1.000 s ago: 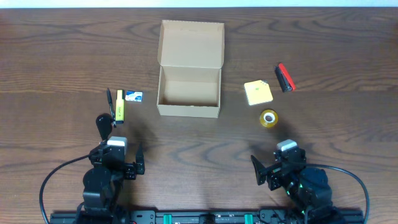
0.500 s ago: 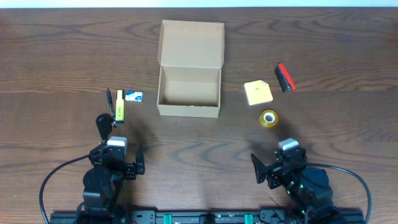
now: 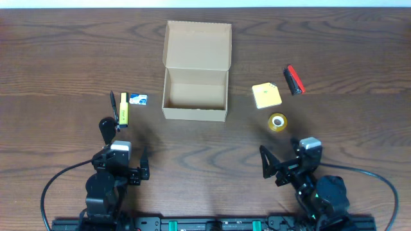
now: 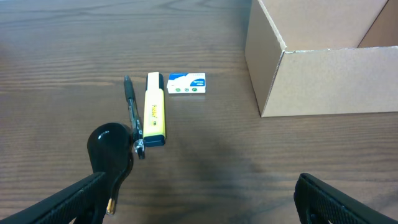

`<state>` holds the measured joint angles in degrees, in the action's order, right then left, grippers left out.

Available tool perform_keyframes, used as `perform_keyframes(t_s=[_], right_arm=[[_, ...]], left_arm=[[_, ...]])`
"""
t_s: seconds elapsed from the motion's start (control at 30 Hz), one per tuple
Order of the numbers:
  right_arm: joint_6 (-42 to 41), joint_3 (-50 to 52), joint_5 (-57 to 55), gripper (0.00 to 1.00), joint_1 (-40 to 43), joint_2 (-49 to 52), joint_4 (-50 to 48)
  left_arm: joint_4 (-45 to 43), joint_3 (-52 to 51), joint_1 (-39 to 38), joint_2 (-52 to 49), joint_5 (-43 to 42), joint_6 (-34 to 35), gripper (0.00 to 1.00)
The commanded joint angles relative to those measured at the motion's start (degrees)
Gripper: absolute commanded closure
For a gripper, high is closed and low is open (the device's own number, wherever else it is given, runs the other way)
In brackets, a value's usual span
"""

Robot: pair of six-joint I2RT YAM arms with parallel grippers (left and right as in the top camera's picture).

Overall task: Pack container
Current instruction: 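Move the right gripper over the yellow spiral notepad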

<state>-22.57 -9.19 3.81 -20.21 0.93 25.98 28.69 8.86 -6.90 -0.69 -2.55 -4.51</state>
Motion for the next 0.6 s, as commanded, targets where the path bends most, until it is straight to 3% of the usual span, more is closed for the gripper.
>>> perform_keyframes(t_s=[0.0, 0.17, 0.37, 0.57], right_arm=[[-10.64, 0.22, -0.42, 0.01, -0.76, -0.57, 1.01], [-10.29, 0.22, 1.77, 0.01, -0.76, -0.57, 0.52], [-1.97, 0.02, 1.75, 0.01, -0.76, -0.31, -1.51], [-0.11, -4.79, 2.49, 0.01, -0.76, 6.97, -2.6]], left_arm=[[-0.02, -0.9, 0.22, 0.46, 1.07, -0.17, 0.05], [-0.02, -0.9, 0.22, 0.46, 1.07, -0.17, 0.05], [-0.02, -0.9, 0.22, 0.44, 1.07, -0.17, 0.05], [-0.02, -0.9, 0.22, 0.46, 1.07, -0.17, 0.05]])
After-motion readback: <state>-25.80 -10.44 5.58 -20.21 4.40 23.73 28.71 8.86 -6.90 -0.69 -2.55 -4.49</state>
